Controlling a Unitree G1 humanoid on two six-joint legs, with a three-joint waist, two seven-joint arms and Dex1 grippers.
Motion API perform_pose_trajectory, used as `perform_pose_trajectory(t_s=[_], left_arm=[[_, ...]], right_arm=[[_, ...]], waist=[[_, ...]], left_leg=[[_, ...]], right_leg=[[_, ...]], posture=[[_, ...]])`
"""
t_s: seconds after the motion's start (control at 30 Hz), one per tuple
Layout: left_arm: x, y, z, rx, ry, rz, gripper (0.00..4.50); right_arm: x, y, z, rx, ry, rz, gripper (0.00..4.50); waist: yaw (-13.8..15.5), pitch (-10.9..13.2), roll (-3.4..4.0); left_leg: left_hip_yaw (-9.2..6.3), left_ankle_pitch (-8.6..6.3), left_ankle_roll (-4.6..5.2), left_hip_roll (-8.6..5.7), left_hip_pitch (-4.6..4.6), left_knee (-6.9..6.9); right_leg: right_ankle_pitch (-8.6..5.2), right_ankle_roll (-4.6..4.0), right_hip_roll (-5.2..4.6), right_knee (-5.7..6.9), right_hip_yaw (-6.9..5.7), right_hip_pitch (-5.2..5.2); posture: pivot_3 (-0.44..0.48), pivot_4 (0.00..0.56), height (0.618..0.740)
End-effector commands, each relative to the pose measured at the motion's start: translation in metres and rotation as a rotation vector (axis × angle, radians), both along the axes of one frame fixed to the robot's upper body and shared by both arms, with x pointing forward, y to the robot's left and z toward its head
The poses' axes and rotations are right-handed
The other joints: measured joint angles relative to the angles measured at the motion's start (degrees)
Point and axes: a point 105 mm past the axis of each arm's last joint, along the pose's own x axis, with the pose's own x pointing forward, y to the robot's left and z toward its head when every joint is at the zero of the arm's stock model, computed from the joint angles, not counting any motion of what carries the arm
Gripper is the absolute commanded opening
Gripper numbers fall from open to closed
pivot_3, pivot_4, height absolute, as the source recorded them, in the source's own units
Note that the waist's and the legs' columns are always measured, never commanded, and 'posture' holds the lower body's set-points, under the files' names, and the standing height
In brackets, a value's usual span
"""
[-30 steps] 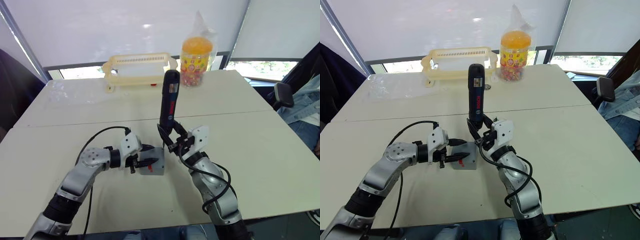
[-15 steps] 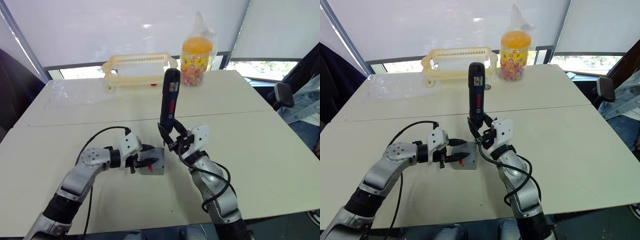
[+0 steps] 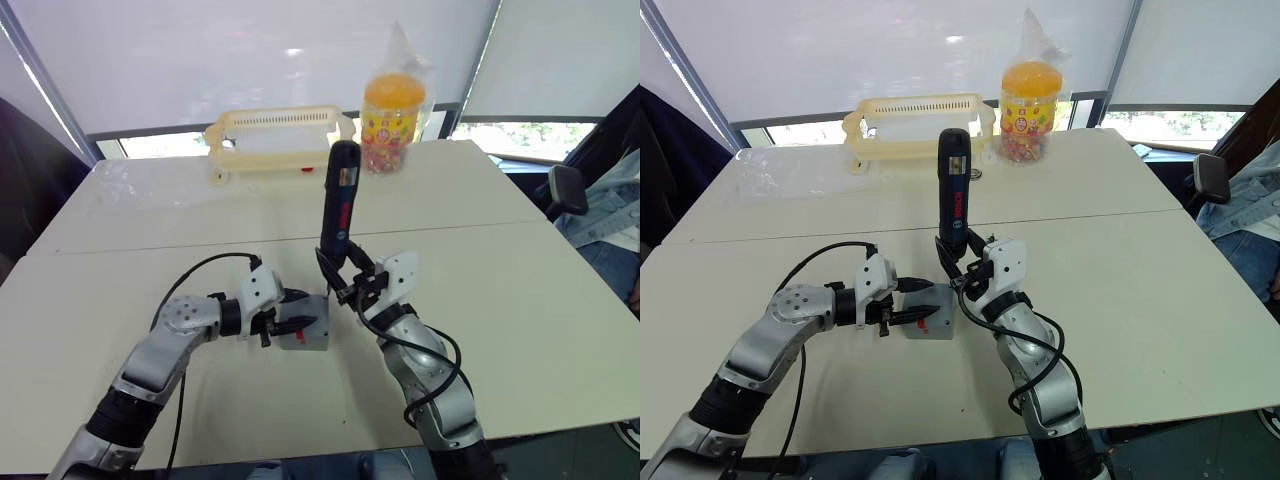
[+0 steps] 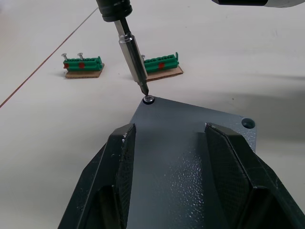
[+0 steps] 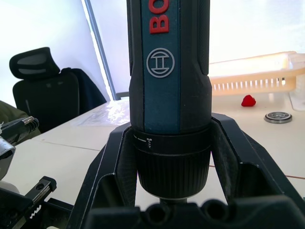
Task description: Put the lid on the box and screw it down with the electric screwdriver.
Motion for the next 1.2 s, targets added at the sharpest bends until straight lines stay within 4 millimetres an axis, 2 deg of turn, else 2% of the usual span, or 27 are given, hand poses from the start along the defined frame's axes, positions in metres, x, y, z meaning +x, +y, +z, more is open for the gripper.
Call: perform_pose_trajectory(t_s=[0.03, 0.33, 1.2], left_arm=[[-0.003, 0.008, -0.028, 0.075, 0.090, 0.034, 2.32], [-0.003, 0.008, -0.029, 0.074, 0.095, 0.030, 2.32], [-0.004, 0.009, -0.028, 0.075, 0.093, 0.037, 2.32]], right_arm=[[-0.015, 0.007, 0.038, 0.065, -0.127, 0.039, 1.78], [-0.017, 0.008, 0.039, 0.069, -0.121, 0.039, 1.78], [-0.012, 0.006, 0.020, 0.029, -0.078, 0.033, 1.78]], waist=[[0.0, 0.0, 0.00], [0.0, 0.0, 0.00], [0.0, 0.0, 0.00]], left_leg=[[0.00, 0.00, 0.00, 0.00, 0.00, 0.00], [0.00, 0.00, 0.00, 0.00, 0.00, 0.00], [0.00, 0.00, 0.00, 0.00, 0.01, 0.01]], right_leg=[[0.00, 0.00, 0.00, 0.00, 0.00, 0.00], [0.00, 0.00, 0.00, 0.01, 0.00, 0.00], [0.00, 0.00, 0.00, 0.02, 0.00, 0.00]], posture=[[0.000, 0.150, 0.740], [0.000, 0.150, 0.740], [0.000, 0.150, 0.740]])
